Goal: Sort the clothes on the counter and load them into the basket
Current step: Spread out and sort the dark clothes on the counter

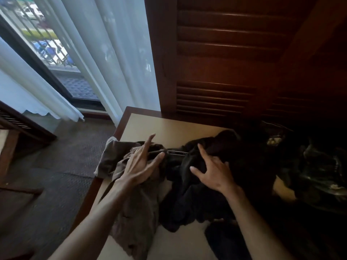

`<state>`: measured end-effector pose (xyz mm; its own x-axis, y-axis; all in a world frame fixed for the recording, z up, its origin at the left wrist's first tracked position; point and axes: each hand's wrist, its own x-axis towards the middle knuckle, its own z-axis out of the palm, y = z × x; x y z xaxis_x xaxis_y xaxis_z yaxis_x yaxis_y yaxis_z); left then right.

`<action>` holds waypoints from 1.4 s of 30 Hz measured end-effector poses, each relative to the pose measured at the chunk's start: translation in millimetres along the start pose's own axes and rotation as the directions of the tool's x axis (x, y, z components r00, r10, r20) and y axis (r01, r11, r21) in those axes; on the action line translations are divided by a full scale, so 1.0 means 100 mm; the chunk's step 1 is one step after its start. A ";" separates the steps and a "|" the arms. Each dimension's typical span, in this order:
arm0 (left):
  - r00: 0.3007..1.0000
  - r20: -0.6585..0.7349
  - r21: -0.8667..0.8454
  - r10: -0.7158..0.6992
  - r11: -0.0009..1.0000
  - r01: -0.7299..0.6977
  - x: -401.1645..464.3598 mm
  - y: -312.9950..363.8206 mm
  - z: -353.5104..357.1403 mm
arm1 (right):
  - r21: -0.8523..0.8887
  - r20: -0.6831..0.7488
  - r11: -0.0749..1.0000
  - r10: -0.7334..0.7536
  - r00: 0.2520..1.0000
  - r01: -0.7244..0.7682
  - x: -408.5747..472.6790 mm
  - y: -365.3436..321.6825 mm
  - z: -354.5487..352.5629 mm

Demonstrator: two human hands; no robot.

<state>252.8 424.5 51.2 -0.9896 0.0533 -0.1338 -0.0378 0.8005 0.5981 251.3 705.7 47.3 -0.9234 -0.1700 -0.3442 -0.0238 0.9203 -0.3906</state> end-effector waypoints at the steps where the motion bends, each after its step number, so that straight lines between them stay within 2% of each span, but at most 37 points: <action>1: 1.000 0.008 0.021 -0.002 1.000 0.002 0.10 0.03 0.02 | -0.111 -0.025 0.994 -0.025 0.999 0.022 0.00 -0.09 0.03; 2: 1.000 -0.014 0.121 -0.002 0.993 0.003 0.17 0.02 0.03 | -0.181 -0.126 0.983 -0.051 0.991 0.027 0.01 -0.12 0.00; 4: 0.996 -0.081 0.325 -0.029 0.944 0.053 0.21 -0.08 0.02 | -0.198 -0.356 0.980 -0.051 0.933 -0.022 0.05 -0.06 -0.14; 5: 0.993 -0.085 0.337 -0.088 0.935 0.111 0.22 -0.19 0.05 | -0.173 -0.364 0.983 -0.011 0.932 -0.056 0.14 -0.02 -0.17; 6: 0.984 -0.080 0.290 -0.160 0.941 0.176 0.20 -0.28 0.10 | -0.124 -0.291 0.990 0.025 0.956 -0.064 0.25 -0.01 -0.17; 8: 0.966 -0.025 0.194 -0.259 0.946 0.259 0.11 -0.42 0.30 | -0.044 -0.032 0.999 0.022 0.999 -0.024 0.47 -0.10 0.03; 10: 0.961 0.032 0.243 -0.274 0.935 0.258 0.06 -0.45 0.52 | -0.135 0.136 0.990 -0.019 0.991 0.037 0.64 -0.22 0.38; 11: 0.957 0.048 0.257 -0.285 0.930 0.264 0.09 -0.45 0.61 | -0.182 0.160 0.982 -0.014 0.987 0.044 0.70 -0.28 0.53; 15: 0.944 0.071 0.278 -0.324 0.915 0.293 0.31 -0.47 0.63 | -0.275 0.078 0.961 0.008 0.997 0.013 0.83 -0.40 0.72; 17: 0.942 0.062 0.297 -0.330 0.907 0.298 0.37 -0.50 0.63 | -0.304 -0.030 0.953 -0.013 0.999 0.004 0.83 -0.44 0.75; 19: 0.948 0.014 0.307 -0.319 0.903 0.300 0.40 -0.50 0.69 | -0.324 -0.137 0.946 -0.064 0.988 0.016 0.82 -0.45 0.82; 21: 0.947 -0.068 0.303 -0.313 0.898 0.319 0.41 -0.49 0.73 | -0.315 -0.168 0.949 -0.080 0.983 0.024 0.83 -0.44 0.84; 23: 0.946 -0.122 0.302 -0.301 0.897 0.324 0.41 -0.49 0.76 | -0.241 -0.211 0.970 -0.068 0.975 0.016 0.83 -0.39 0.79; 26: 0.945 -0.160 0.270 -0.284 0.909 0.319 0.37 -0.51 0.80 | -0.009 -0.325 1.000 -0.012 0.946 0.009 0.71 -0.24 0.57; 29: 0.943 -0.185 0.252 -0.275 0.915 0.316 0.32 -0.55 0.82 | -0.023 -0.350 0.995 0.083 0.933 -0.097 0.46 0.18 0.36; 32: 0.944 -0.190 0.225 -0.270 0.924 0.310 0.28 -0.56 0.82 | -0.088 -0.280 0.959 0.237 0.930 -0.271 0.19 0.80 0.20; 34: 0.947 -0.169 0.208 -0.272 0.930 0.304 0.27 -0.54 0.80 | -0.076 -0.290 0.953 0.259 0.921 -0.292 0.03 1.09 0.10; 35: 0.950 -0.154 0.201 -0.272 0.933 0.300 0.27 -0.52 0.79 | -0.060 -0.332 0.958 0.247 0.910 -0.281 -0.01 1.18 0.04; 38: 0.955 -0.140 0.234 -0.261 0.928 0.288 0.25 -0.48 0.74 | 0.199 -0.415 0.945 0.321 0.851 -0.259 -0.13 1.17 -0.27; 40: 0.960 -0.143 0.252 -0.239 0.930 0.269 0.18 -0.44 0.72 | 0.302 -0.525 0.922 0.373 0.765 -0.243 -0.26 1.11 -0.57; 41: 0.963 -0.140 0.247 -0.229 0.934 0.258 0.13 -0.42 0.71 | 0.325 -0.587 0.912 0.401 0.704 -0.249 -0.39 1.01 -0.71; 42: 0.964 -0.136 0.240 -0.226 0.937 0.254 0.07 -0.41 0.71 | 0.373 -0.659 0.904 0.416 0.627 -0.208 -0.46 1.22 -0.90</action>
<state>256.9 434.1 -30.1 -0.9648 -0.2113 -0.1566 -0.2533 0.9069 0.3368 256.5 857.8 92.8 -0.8410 0.5085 0.1848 0.3133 0.7362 -0.5999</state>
